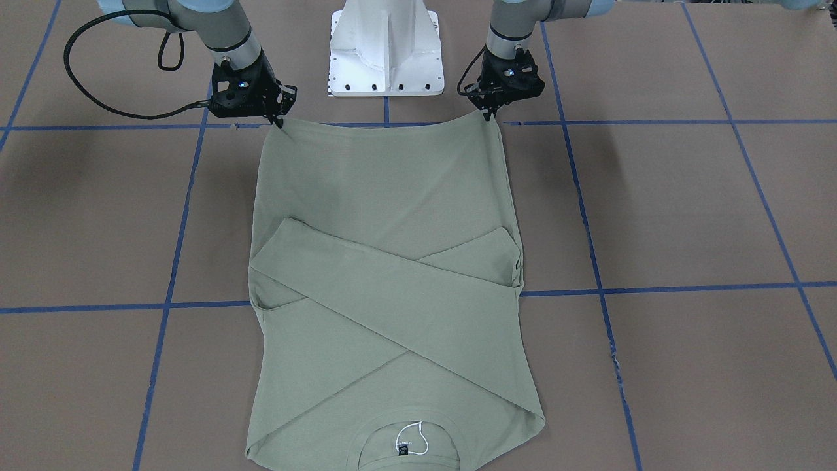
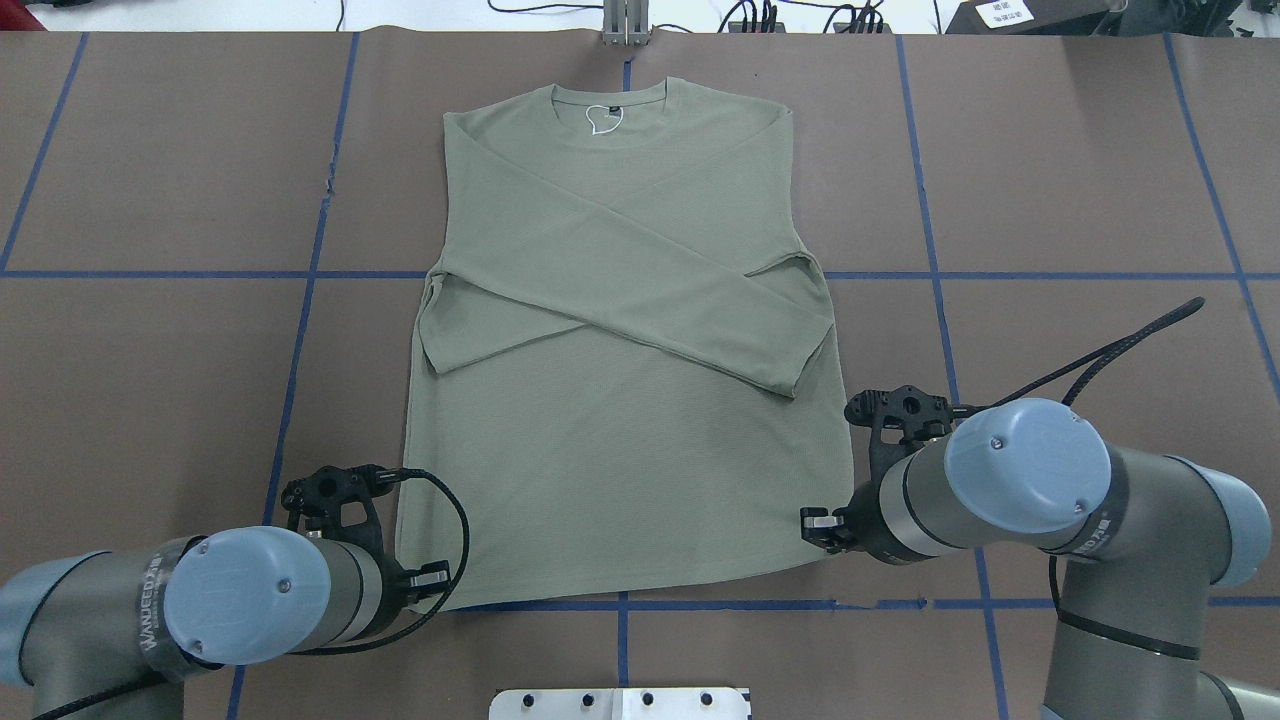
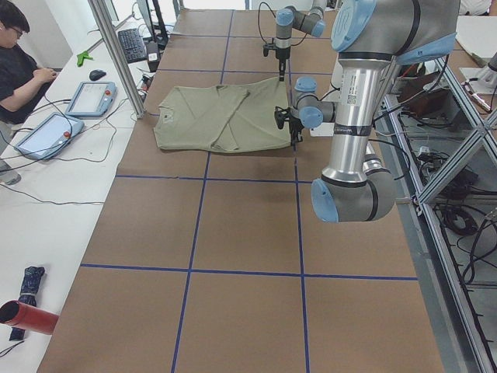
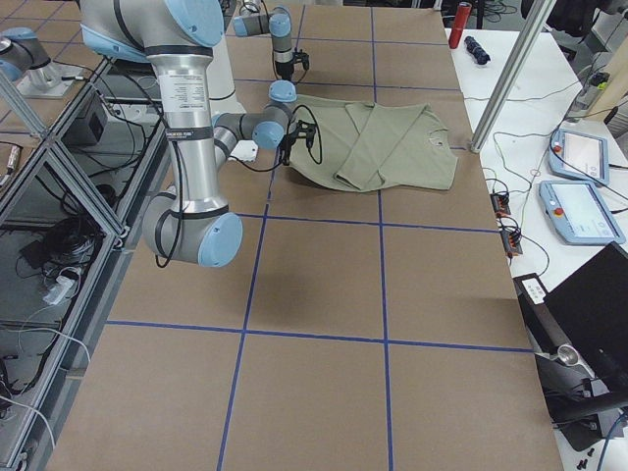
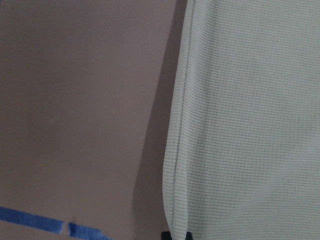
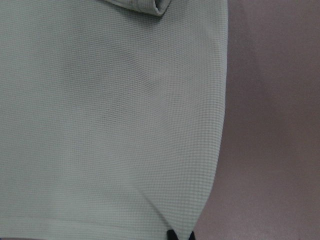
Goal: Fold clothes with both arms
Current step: 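Lift the hem with both grippers and carry it toward the collar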
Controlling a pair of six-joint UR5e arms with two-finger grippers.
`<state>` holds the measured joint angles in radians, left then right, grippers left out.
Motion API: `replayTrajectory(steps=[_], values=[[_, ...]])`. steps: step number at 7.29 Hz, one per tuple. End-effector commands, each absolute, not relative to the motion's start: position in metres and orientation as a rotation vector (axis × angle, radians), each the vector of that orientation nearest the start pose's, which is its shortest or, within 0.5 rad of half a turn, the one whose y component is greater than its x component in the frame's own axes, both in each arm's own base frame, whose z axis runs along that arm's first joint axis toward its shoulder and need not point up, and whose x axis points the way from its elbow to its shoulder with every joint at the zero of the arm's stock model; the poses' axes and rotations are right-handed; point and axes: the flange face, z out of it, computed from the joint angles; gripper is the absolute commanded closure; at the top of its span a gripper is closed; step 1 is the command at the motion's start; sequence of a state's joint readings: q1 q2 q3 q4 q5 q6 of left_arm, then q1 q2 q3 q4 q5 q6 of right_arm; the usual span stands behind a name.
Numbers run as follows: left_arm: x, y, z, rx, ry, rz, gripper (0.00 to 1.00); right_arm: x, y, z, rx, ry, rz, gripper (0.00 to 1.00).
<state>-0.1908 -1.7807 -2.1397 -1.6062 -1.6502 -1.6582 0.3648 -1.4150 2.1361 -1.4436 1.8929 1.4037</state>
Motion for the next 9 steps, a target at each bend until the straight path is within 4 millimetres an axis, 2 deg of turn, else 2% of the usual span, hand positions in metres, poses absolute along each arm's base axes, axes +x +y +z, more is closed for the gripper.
replayTrajectory(steps=[1, 2, 3, 4, 5, 6, 7, 8, 9], values=[[0.447, -0.201, 0.264, -0.046, 0.842, -0.203, 1.0, -0.38, -0.258, 0.306, -0.107, -0.917, 0.039, 1.0], [0.439, -0.181, 0.253, -0.064, 0.83, -0.165, 1.0, -0.352, -0.242, 0.301, -0.136, -0.935, 0.021, 1.0], [0.427, -0.159, 0.237, -0.087, 0.835, -0.119, 1.0, -0.339, -0.231, 0.291, -0.191, -0.962, -0.012, 1.0], [0.422, -0.142, 0.22, -0.109, 0.835, -0.085, 1.0, -0.334, -0.222, 0.283, -0.255, -0.987, -0.049, 1.0], [0.421, -0.137, 0.208, -0.115, 0.834, -0.072, 1.0, -0.332, -0.219, 0.281, -0.284, -0.994, -0.064, 1.0], [0.418, -0.141, 0.201, -0.114, 0.844, -0.079, 1.0, -0.332, -0.222, 0.28, -0.279, -0.999, -0.059, 1.0], [0.415, -0.158, 0.201, -0.111, 0.839, -0.112, 1.0, -0.328, -0.237, 0.28, -0.25, -1.003, -0.027, 1.0], [0.404, -0.194, 0.198, -0.069, 0.849, -0.176, 1.0, -0.322, -0.266, 0.277, -0.206, -1.02, 0.029, 1.0], [0.387, -0.239, 0.199, 0.009, 0.845, -0.198, 1.0, -0.325, -0.299, 0.271, -0.166, -1.036, 0.08, 1.0]])
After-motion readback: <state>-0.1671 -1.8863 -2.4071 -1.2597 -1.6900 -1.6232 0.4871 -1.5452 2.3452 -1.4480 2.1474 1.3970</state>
